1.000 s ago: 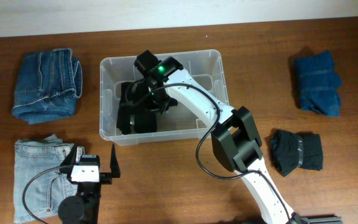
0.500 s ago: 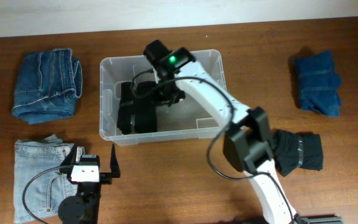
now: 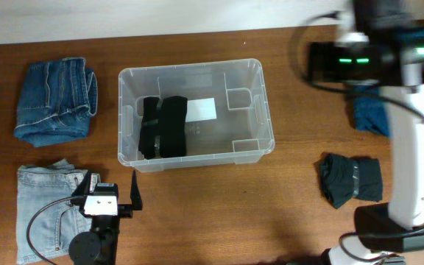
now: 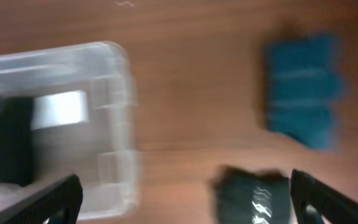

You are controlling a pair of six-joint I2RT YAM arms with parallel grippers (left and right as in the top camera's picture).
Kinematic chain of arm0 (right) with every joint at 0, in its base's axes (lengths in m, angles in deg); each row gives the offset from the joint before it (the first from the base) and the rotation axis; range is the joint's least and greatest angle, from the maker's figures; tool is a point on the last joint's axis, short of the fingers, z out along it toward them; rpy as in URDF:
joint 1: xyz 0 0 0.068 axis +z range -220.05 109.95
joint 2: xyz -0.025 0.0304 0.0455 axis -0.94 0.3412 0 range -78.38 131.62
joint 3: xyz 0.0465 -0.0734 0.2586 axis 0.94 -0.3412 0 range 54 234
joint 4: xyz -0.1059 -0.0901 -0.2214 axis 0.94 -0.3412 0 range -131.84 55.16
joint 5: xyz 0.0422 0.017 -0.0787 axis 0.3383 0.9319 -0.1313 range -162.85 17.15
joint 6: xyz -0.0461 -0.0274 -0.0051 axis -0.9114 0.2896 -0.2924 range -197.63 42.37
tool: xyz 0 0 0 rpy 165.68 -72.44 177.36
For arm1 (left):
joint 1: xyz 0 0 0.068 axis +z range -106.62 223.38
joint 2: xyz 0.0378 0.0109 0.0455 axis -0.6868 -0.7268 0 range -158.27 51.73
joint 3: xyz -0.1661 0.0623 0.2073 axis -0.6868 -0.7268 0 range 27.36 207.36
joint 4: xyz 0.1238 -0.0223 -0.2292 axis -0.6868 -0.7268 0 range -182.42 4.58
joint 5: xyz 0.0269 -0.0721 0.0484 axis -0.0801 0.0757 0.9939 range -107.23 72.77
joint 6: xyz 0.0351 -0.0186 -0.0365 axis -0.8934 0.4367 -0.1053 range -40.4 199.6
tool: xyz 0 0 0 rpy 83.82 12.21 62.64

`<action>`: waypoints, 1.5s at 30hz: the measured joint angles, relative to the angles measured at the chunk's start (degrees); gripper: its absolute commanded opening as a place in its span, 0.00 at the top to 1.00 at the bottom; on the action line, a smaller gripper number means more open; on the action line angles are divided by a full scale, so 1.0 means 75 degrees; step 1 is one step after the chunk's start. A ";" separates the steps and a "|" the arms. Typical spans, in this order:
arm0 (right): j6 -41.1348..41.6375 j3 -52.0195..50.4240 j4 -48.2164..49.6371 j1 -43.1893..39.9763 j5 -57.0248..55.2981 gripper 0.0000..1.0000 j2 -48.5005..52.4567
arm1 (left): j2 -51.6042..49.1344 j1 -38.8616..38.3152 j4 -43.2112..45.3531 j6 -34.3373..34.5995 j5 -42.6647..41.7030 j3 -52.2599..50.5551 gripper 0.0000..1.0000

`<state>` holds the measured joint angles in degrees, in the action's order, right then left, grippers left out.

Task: Pack container
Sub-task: 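Move the right gripper right toward the folded teal garment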

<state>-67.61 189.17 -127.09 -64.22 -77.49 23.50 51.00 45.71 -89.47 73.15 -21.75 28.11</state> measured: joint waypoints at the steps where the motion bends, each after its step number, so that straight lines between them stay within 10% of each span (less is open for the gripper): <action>1: -0.0239 0.0000 -0.0189 -0.0516 -0.0073 0.01 -0.0020 | 0.0000 0.0000 0.0000 0.0000 0.0000 0.0000 0.01; 11: -0.0749 -0.0009 0.0079 -0.2515 -0.0603 0.02 0.1067 | 0.0000 0.0000 0.0000 0.0000 0.0000 -0.0003 0.01; 27: 0.0160 -0.0067 0.0323 -0.2477 -0.3209 0.02 0.4669 | 0.0000 0.0000 0.0000 0.0000 0.0000 0.0000 0.01; 45: -0.0119 -0.0082 0.1652 -0.2448 -0.3780 0.02 0.5033 | 0.0000 0.0000 0.0000 0.0000 0.0000 0.0000 0.01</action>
<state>-68.51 188.56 -114.69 -82.58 -105.84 61.25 51.00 45.71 -89.47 73.15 -21.75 28.11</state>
